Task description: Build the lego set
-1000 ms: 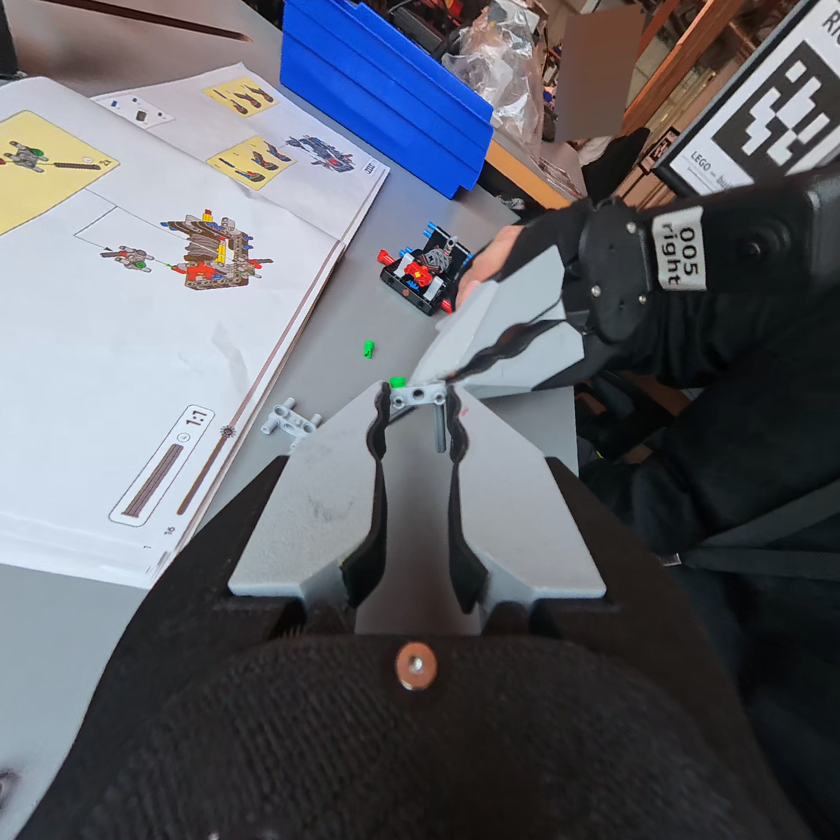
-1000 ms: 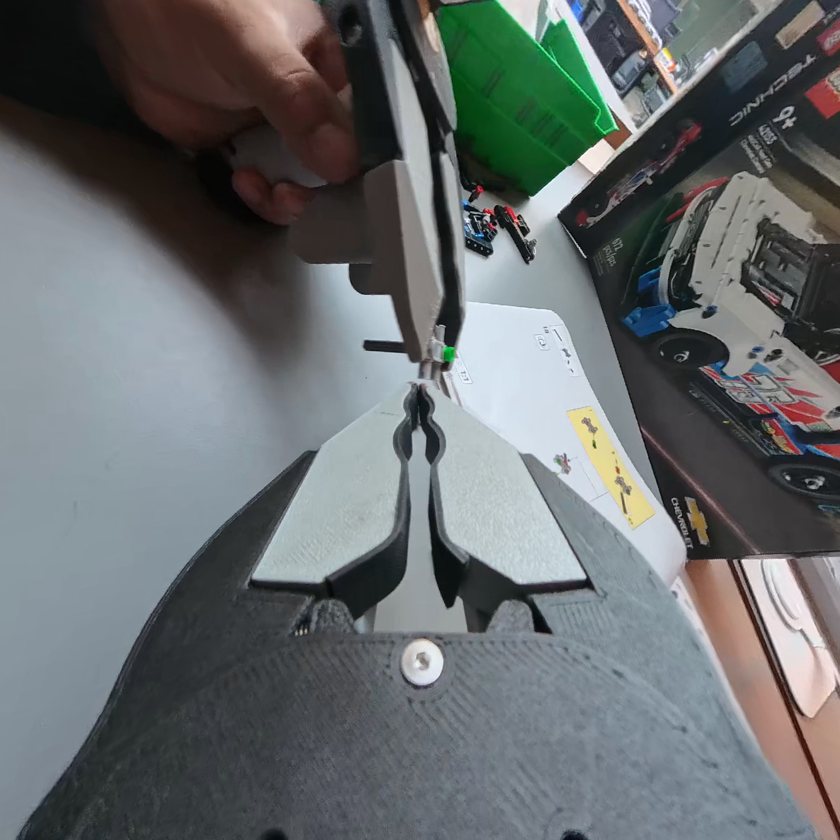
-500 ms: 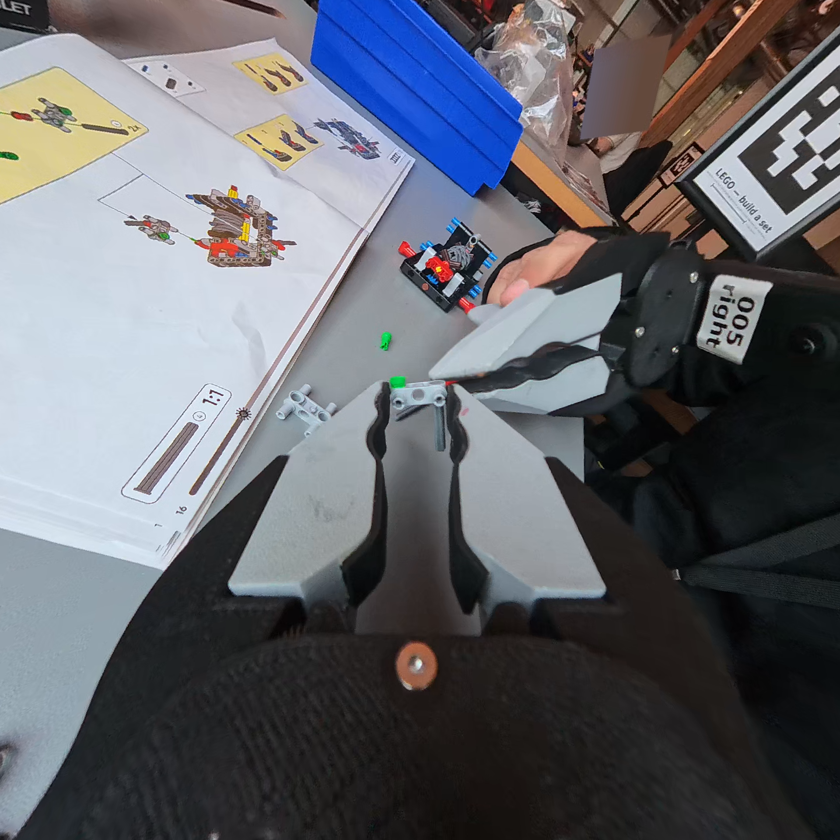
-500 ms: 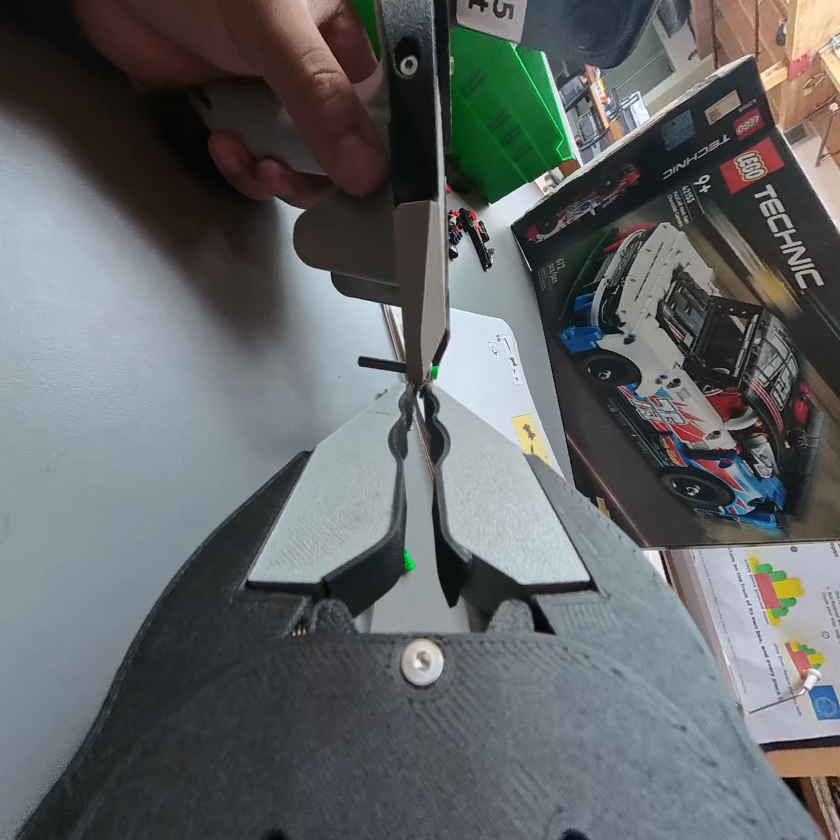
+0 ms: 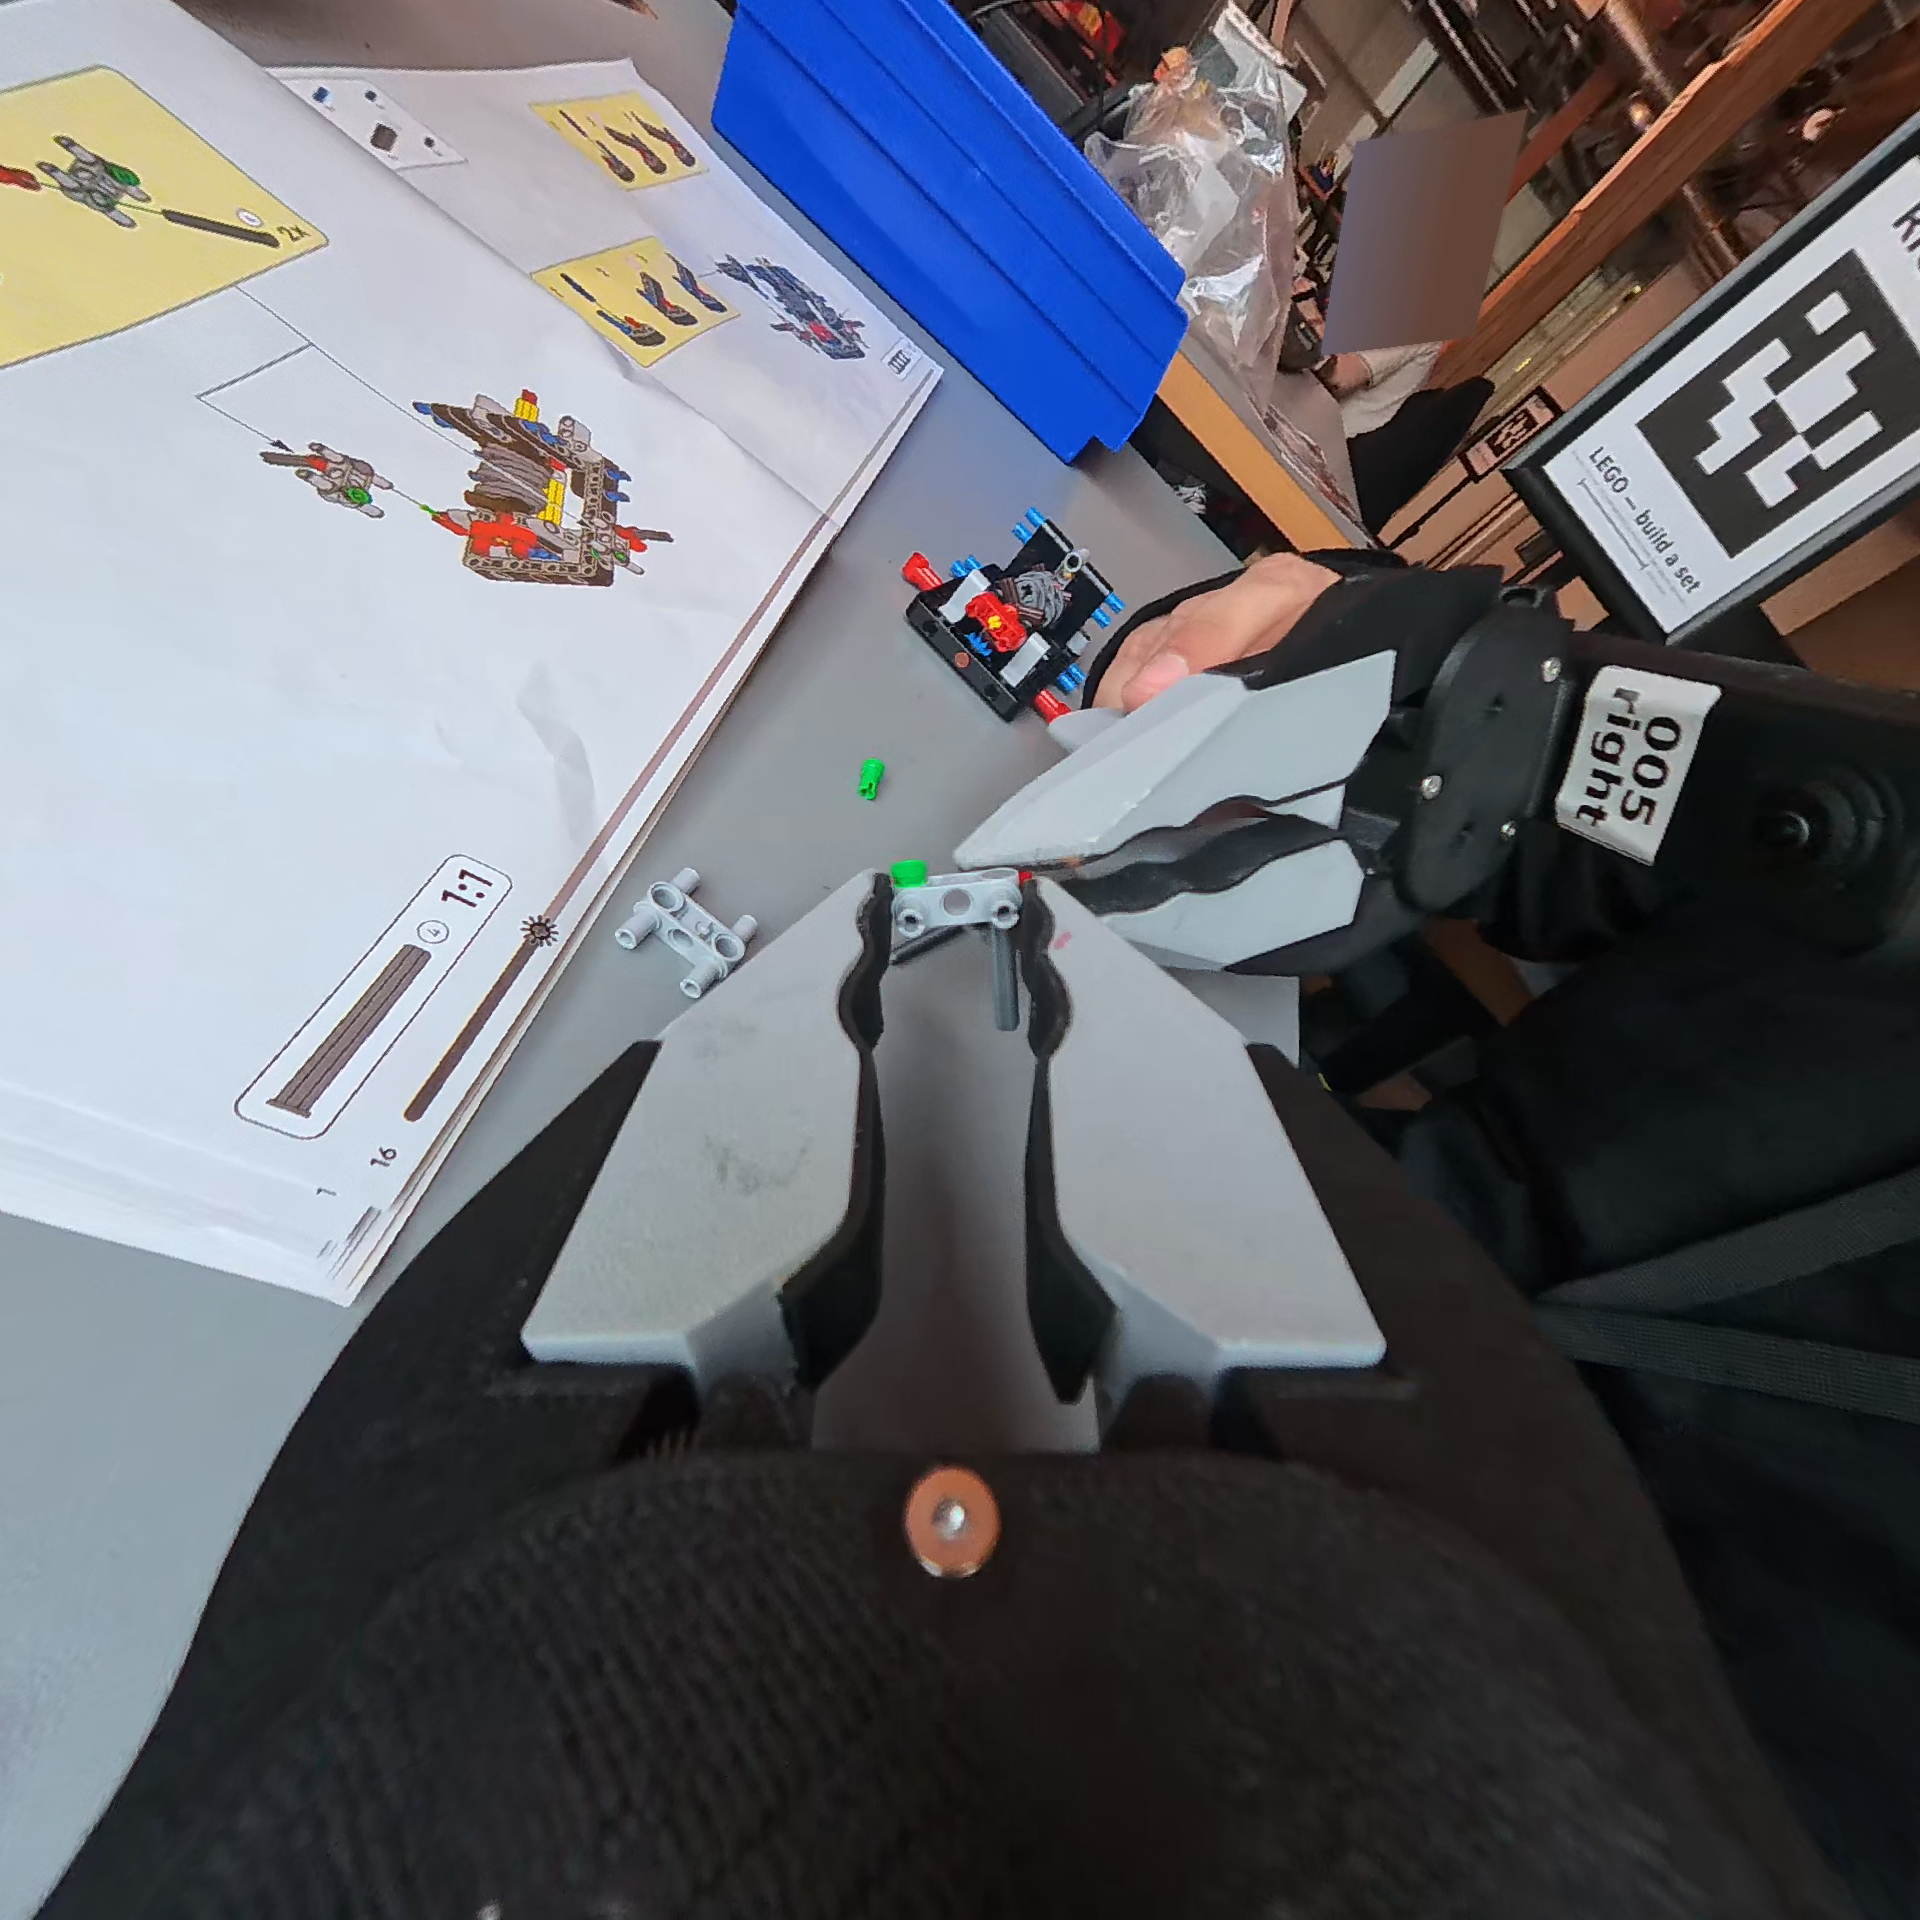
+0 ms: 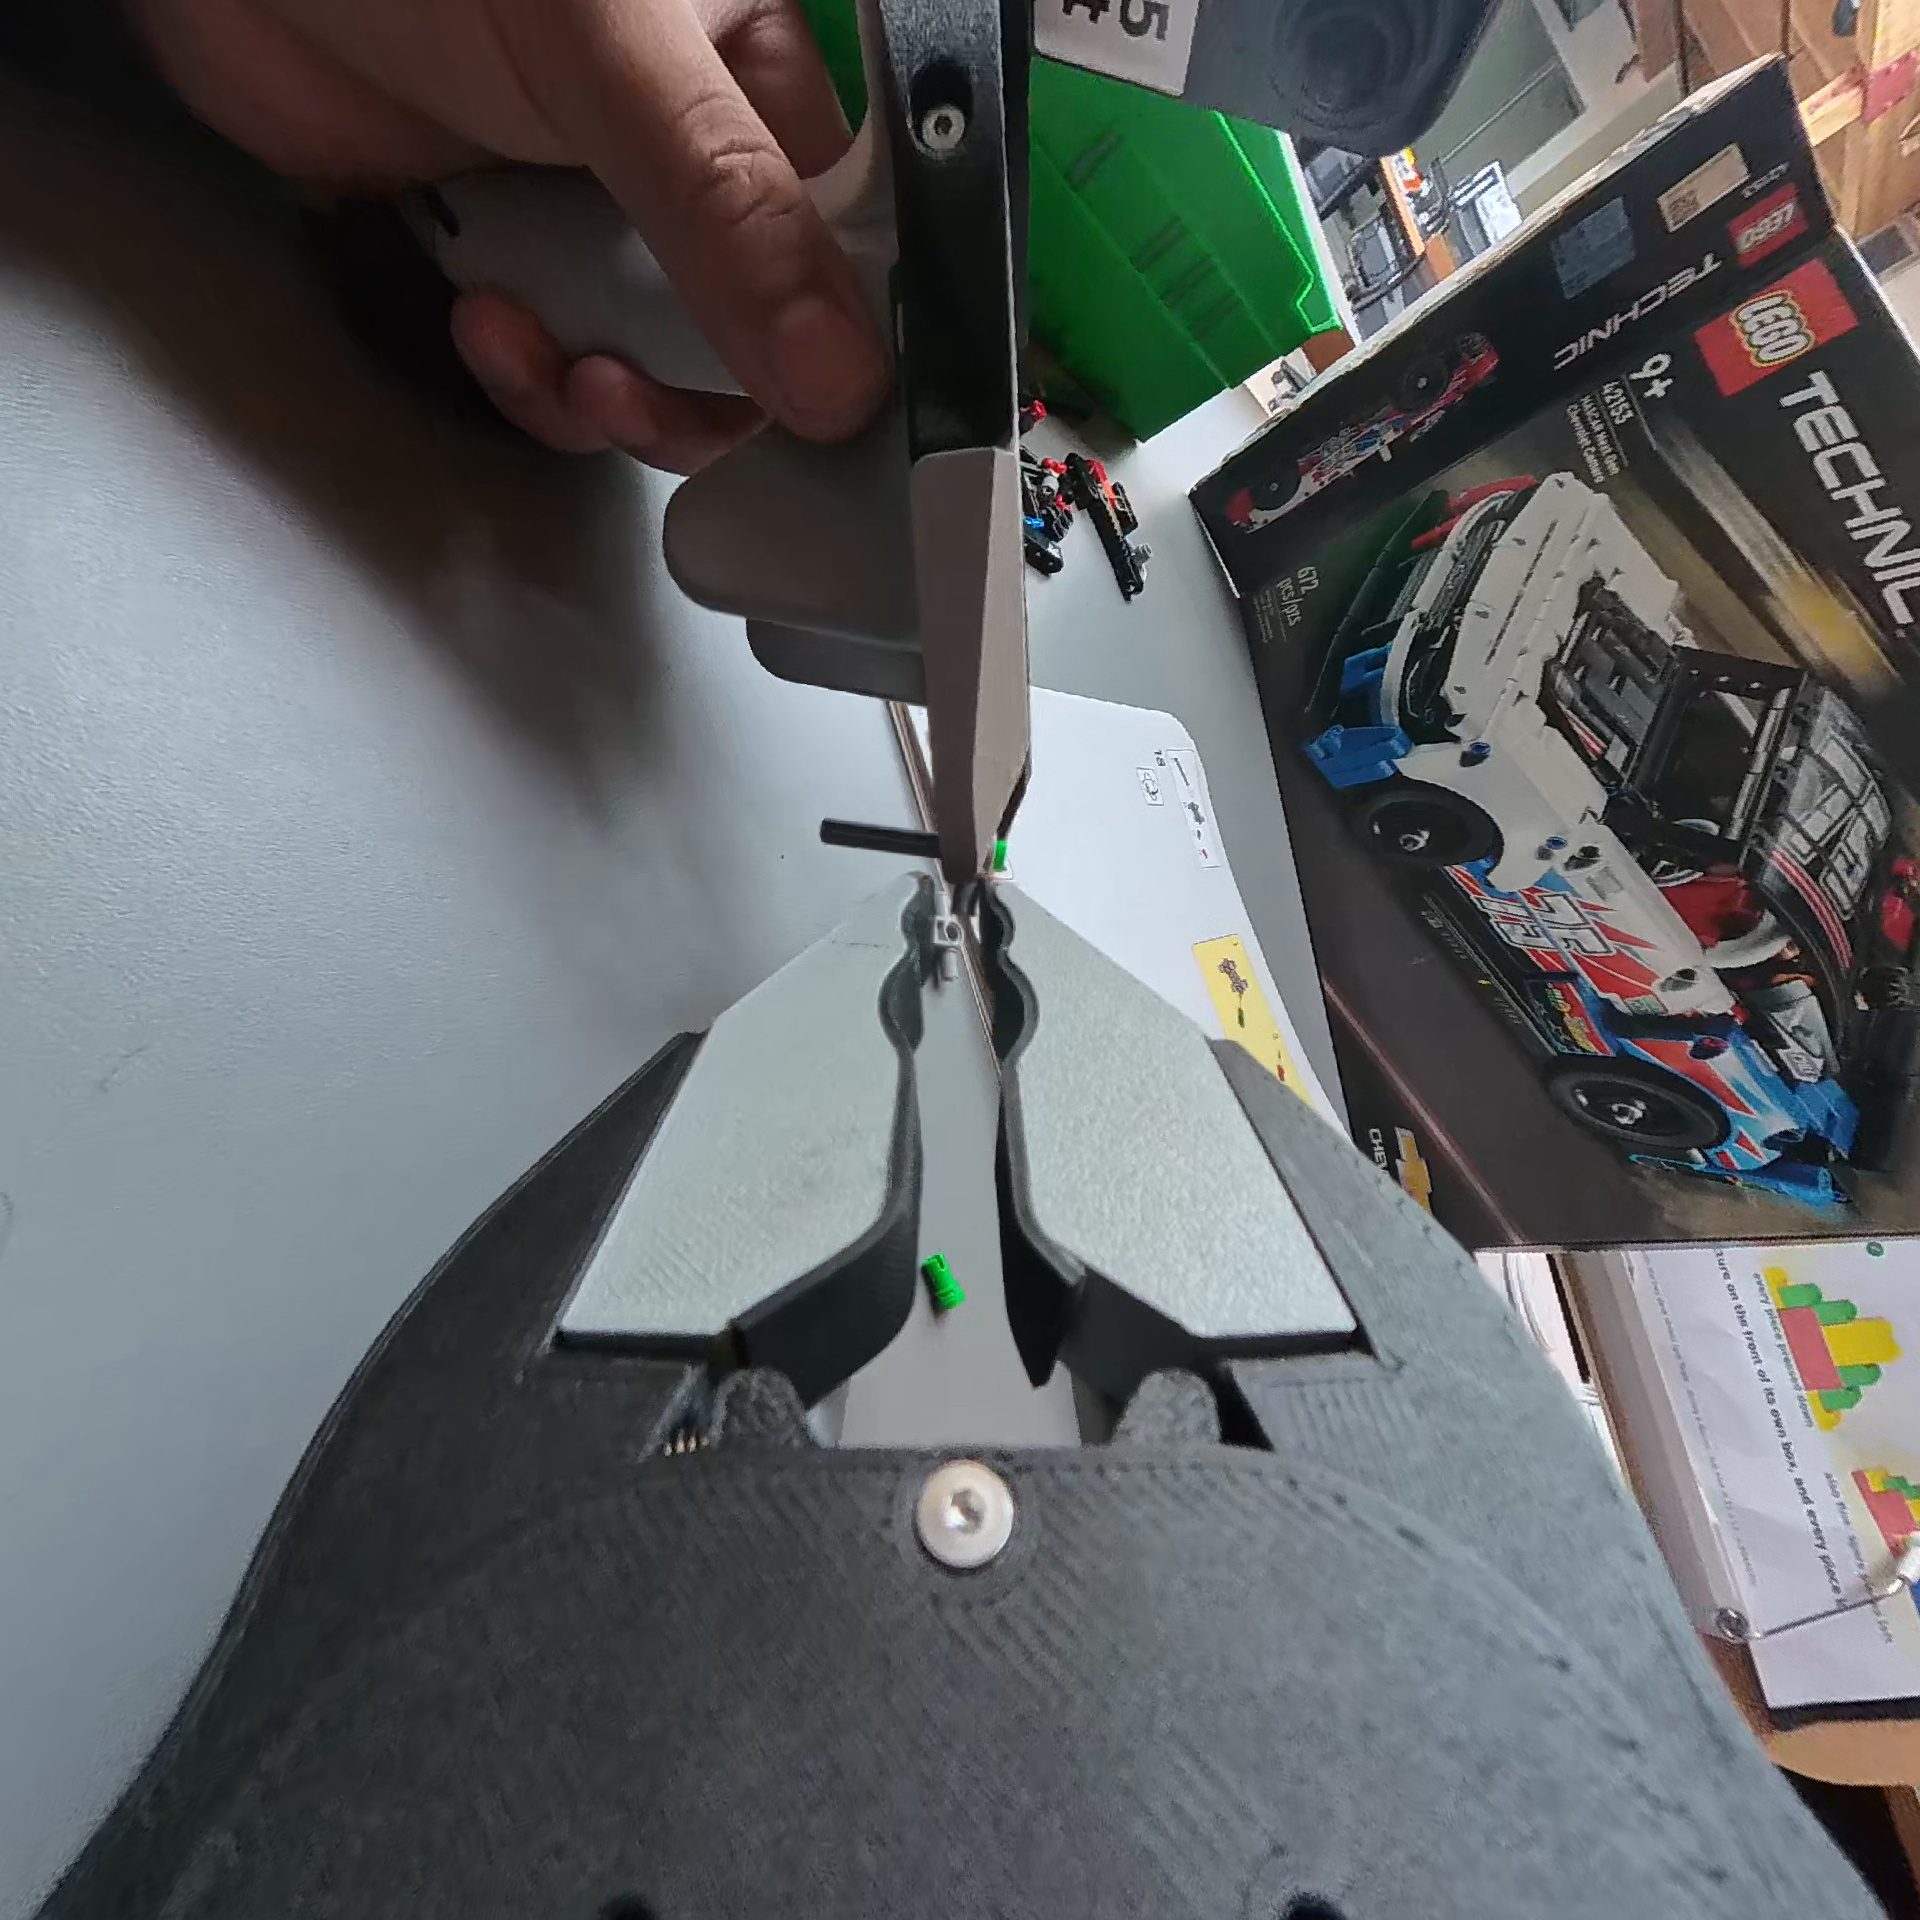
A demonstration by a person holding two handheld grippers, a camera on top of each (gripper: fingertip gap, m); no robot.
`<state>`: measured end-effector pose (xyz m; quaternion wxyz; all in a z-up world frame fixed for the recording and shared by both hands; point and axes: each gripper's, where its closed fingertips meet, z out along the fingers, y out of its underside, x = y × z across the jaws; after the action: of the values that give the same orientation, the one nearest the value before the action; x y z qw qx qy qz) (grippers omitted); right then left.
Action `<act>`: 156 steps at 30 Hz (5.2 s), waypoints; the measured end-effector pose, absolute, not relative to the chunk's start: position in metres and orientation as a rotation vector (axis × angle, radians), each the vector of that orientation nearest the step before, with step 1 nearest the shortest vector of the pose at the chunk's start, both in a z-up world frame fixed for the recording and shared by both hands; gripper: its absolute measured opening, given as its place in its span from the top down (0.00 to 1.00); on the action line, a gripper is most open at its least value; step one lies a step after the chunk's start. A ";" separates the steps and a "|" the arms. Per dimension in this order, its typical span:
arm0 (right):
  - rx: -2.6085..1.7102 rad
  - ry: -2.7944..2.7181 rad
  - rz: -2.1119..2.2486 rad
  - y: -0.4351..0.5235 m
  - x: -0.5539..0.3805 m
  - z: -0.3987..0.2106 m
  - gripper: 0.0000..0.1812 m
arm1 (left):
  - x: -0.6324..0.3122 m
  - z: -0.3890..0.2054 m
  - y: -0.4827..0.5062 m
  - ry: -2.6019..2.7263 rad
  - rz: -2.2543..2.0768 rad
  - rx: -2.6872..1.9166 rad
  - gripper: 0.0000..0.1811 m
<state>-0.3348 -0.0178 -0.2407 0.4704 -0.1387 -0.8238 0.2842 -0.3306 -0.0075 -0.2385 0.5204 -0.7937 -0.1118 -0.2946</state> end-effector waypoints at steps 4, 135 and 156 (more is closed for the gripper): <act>-0.352 -2.000 0.715 -0.017 -0.335 -0.237 0.99 | -0.330 -0.235 -0.007 -0.263 -0.720 -1.880 0.88; -1.181 -2.346 1.422 -0.041 -0.321 -0.269 0.98 | -0.354 -0.260 -0.044 -0.259 0.315 -2.263 0.98; -1.051 -2.257 1.801 -0.041 -0.310 -0.230 0.98 | -0.333 -0.283 -0.057 -0.458 0.079 -2.237 0.85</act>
<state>-0.3100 -0.0410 -0.2300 0.0344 -0.3419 -0.7340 0.5858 -0.3332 -0.0567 -0.2828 0.4156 -0.8905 -0.1823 0.0315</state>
